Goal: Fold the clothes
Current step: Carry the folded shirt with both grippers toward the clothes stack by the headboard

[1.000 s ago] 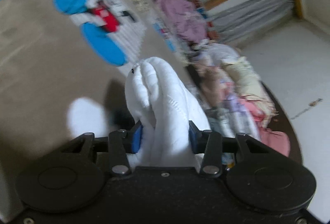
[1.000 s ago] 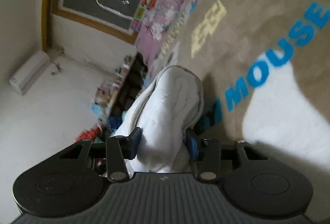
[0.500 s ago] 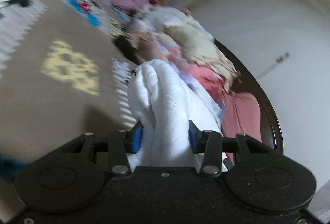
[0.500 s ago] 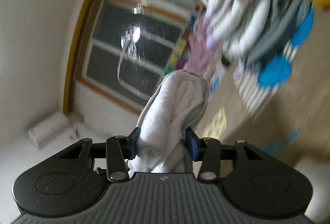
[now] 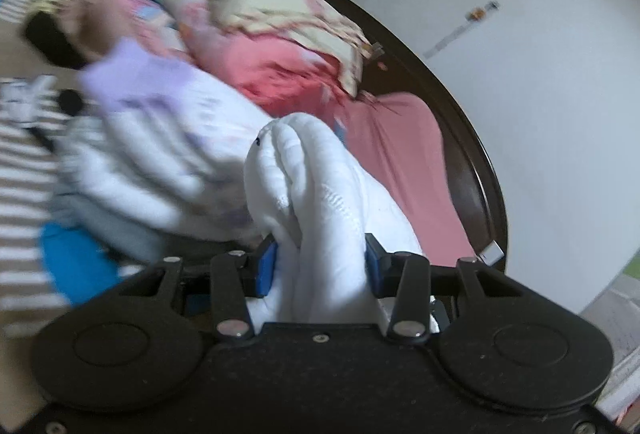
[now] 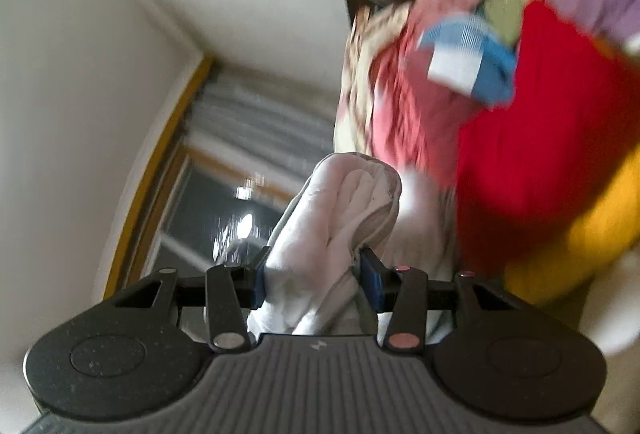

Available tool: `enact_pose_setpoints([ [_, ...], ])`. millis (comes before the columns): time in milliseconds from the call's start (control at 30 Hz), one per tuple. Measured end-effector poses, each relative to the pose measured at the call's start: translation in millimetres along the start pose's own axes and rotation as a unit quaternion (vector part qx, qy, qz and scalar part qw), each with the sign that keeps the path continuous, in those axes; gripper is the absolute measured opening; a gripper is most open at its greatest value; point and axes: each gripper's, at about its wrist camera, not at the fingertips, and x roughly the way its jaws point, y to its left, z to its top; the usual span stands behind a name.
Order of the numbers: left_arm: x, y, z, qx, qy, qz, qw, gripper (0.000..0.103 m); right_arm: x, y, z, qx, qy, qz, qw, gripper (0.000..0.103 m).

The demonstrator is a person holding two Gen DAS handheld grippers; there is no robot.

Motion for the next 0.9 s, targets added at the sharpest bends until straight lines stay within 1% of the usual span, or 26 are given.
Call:
enact_pose_setpoints([
  [133,56.1,-21.1,3.5,0.02,0.032,-0.025,0.999,0.042,-9.8,-15.2,36.7,-0.012,-0.054,-0.017,0.998,0.047],
  [233,94.1,-30.9,3.1,0.03,0.05,-0.032,0.9978,0.042,-12.9,-27.0,60.8,-0.03,-0.082,-0.045,0.995,0.047],
  [267,105.3,-31.7,1.4,0.034,0.055,-0.027,0.9975,0.042,-13.4,-31.6,66.5,-0.033,-0.089,-0.053,0.994,0.047],
  [333,125.8,-30.2,-3.8,0.043,0.066,-0.009,0.9968,0.042,-14.3,-40.9,78.0,-0.04,-0.104,-0.069,0.991,0.047],
  [400,146.2,-28.7,-9.1,0.053,0.077,0.009,0.9956,0.042,-11.7,-56.6,80.4,-0.04,-0.104,-0.109,0.988,0.047],
  [433,155.9,-28.0,-14.9,0.069,0.086,0.036,0.9932,0.043,-10.1,-64.8,81.1,-0.04,-0.102,-0.13,0.985,0.047],
  [467,165.2,-27.4,-23.0,0.094,0.098,0.077,0.9877,0.043,-8.6,-73.1,81.8,-0.039,-0.101,-0.151,0.983,0.047],
  [500,170.0,-27.5,-29.5,0.113,0.101,0.097,0.9837,0.047,-5.0,-83.6,79.8,-0.038,-0.095,-0.165,0.981,0.045],
  [533,171.5,-28.0,-34.8,0.127,0.097,0.101,0.982,0.05,-2.7,-89.9,78.9,-0.036,-0.095,-0.171,0.98,0.045],
  [600,172.8,-27.8,-36.0,0.12,0.097,0.105,0.9825,0.051,1.2,-89.6,80.9,-0.048,-0.095,-0.177,0.978,0.046],
  [700,169.0,-29.1,-33.1,0.11,0.102,0.101,0.9836,0.054,4.1,-88.5,83.0,-0.059,-0.097,-0.182,0.977,0.049],
  [767,165.9,-30.2,-31.0,0.105,0.105,0.097,0.9841,0.06,-0.3,-86.9,82.2,-0.056,-0.109,-0.177,0.977,0.056],
  [800,163.3,-31.1,-30.1,0.104,0.105,0.095,0.9845,0.065,-2.6,-84.7,82.4,-0.061,-0.118,-0.177,0.975,0.061],
  [833,160.0,-32.8,-29.8,0.106,0.103,0.093,0.9847,0.068,-3.5,-82.6,83.3,-0.066,-0.129,-0.178,0.973,0.063],
  [900,153.2,-38.6,-30.0,0.116,0.096,0.095,0.984,0.07,-16.8,-73.0,81.7,-0.079,-0.139,-0.175,0.972,0.066],
])
